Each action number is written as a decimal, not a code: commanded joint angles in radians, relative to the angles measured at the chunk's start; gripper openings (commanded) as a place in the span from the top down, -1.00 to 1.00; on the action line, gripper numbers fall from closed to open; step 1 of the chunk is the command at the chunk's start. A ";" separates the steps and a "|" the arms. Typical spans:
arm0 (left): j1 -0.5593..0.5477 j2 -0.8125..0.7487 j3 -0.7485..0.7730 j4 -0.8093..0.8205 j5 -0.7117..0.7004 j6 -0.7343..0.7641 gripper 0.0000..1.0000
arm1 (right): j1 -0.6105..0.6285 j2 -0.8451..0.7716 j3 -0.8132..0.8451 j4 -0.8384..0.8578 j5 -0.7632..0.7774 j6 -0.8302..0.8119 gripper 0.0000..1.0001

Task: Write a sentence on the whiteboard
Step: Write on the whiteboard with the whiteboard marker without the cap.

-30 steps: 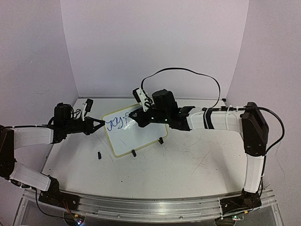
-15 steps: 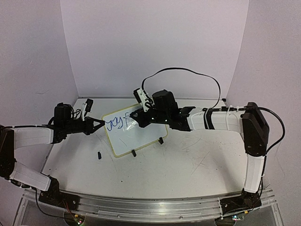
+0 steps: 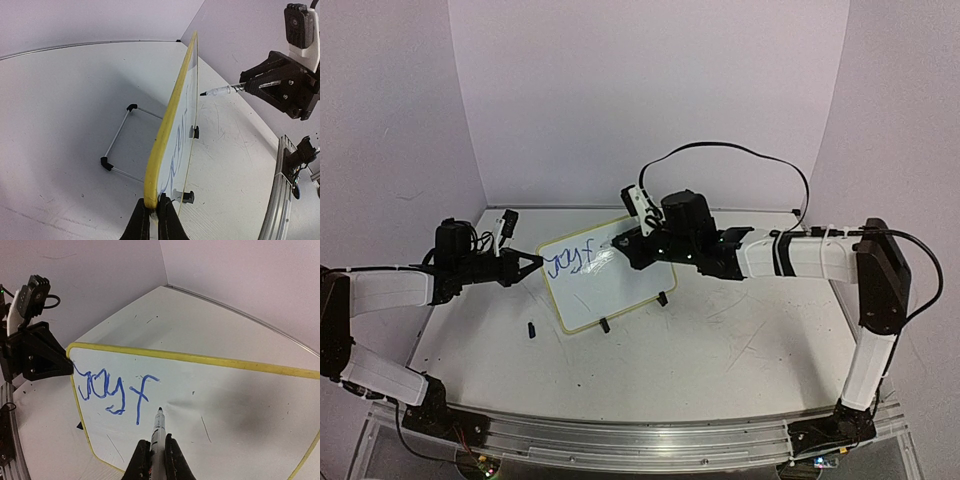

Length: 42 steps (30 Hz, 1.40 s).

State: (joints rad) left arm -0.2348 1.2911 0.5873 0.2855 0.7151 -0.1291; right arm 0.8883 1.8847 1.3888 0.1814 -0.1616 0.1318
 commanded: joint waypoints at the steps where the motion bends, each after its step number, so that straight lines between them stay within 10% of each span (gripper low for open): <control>1: -0.004 -0.002 0.035 -0.015 -0.022 0.072 1.00 | -0.006 -0.041 0.004 0.054 0.017 0.002 1.00; 42: -0.005 -0.005 0.034 -0.023 -0.019 0.074 1.00 | -0.008 0.011 0.030 0.076 -0.020 0.020 1.00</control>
State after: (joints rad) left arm -0.2359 1.2911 0.5892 0.2787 0.7158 -0.1276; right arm 0.8810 1.9186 1.4040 0.2142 -0.1787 0.1440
